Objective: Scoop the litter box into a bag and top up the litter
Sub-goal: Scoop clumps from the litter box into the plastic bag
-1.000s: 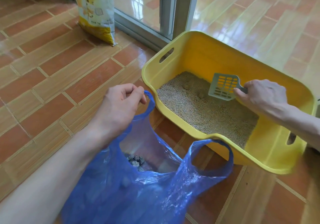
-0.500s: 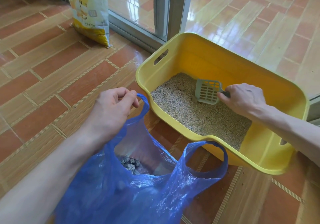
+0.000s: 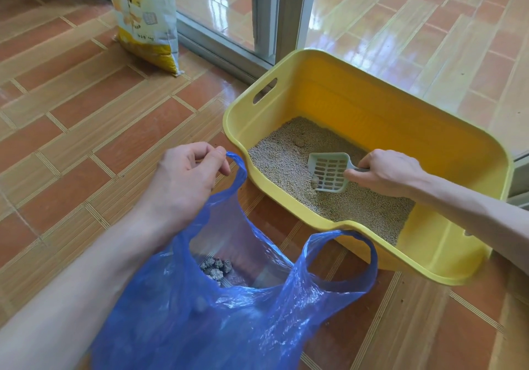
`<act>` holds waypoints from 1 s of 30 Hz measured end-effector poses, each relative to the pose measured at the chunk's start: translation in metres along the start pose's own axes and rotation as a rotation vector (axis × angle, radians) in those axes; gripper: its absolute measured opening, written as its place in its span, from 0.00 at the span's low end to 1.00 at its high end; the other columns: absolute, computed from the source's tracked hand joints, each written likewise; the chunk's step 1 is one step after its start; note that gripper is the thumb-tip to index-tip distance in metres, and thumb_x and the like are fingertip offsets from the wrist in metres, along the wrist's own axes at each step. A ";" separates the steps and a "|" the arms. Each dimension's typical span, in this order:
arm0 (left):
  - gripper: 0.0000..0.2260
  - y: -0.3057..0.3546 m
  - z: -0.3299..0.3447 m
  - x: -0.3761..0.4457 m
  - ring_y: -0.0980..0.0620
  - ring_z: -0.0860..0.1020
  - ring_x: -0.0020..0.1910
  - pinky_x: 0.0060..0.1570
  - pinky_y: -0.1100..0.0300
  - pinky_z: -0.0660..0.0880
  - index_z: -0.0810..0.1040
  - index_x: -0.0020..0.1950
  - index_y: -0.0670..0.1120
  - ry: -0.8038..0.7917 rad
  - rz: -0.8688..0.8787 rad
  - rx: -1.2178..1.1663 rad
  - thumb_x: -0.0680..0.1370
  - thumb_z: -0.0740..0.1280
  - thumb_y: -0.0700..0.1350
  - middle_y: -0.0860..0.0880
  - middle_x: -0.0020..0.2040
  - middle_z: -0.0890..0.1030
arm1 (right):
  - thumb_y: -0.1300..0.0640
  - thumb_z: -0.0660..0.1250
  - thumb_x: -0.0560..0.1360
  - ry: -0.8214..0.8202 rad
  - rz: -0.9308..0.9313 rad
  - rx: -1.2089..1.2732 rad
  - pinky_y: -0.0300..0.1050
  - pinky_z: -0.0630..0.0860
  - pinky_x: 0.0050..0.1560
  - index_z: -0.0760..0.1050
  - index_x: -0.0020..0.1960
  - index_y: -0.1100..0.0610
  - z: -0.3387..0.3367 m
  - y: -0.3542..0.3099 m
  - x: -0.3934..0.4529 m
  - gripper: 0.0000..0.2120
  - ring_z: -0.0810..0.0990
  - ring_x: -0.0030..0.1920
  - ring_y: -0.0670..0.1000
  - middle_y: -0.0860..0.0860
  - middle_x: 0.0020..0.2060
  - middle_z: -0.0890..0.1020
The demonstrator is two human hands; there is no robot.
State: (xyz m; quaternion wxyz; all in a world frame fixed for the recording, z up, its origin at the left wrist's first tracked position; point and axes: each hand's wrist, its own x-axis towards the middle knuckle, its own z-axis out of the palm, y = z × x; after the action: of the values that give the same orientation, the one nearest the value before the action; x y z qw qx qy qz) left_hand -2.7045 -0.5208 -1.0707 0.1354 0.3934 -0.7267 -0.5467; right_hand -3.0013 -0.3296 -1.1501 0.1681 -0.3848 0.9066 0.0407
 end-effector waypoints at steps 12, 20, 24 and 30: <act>0.17 0.000 0.000 0.000 0.54 0.58 0.23 0.29 0.61 0.56 0.77 0.37 0.45 0.004 0.007 0.008 0.84 0.63 0.49 0.54 0.24 0.63 | 0.39 0.66 0.78 -0.196 0.042 0.384 0.38 0.60 0.24 0.80 0.32 0.53 0.019 -0.010 -0.008 0.23 0.65 0.22 0.46 0.45 0.21 0.71; 0.17 0.002 0.004 0.001 0.52 0.58 0.24 0.30 0.60 0.56 0.77 0.37 0.46 0.001 0.005 0.006 0.84 0.63 0.50 0.53 0.25 0.62 | 0.37 0.66 0.77 -0.200 0.079 0.565 0.41 0.62 0.28 0.79 0.31 0.53 0.029 -0.012 -0.014 0.24 0.66 0.25 0.47 0.45 0.22 0.74; 0.17 0.002 0.005 0.002 0.52 0.57 0.24 0.30 0.59 0.56 0.77 0.36 0.47 -0.004 0.006 0.006 0.84 0.63 0.50 0.53 0.24 0.62 | 0.37 0.66 0.77 -0.149 0.045 0.597 0.40 0.63 0.27 0.83 0.35 0.56 0.027 -0.008 -0.014 0.25 0.68 0.26 0.47 0.47 0.25 0.77; 0.18 0.002 0.007 0.003 0.51 0.57 0.24 0.30 0.60 0.56 0.78 0.35 0.49 -0.017 0.004 0.006 0.84 0.63 0.50 0.52 0.25 0.62 | 0.36 0.65 0.77 -0.129 -0.004 0.658 0.42 0.63 0.29 0.80 0.33 0.54 0.025 -0.006 -0.014 0.25 0.67 0.27 0.48 0.47 0.25 0.75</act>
State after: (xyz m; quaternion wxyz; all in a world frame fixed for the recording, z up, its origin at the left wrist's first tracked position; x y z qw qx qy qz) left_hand -2.7115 -0.5184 -1.0724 0.1293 0.3876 -0.7302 -0.5476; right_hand -2.9816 -0.3193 -1.1689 0.3405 -0.3081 0.8579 -0.2304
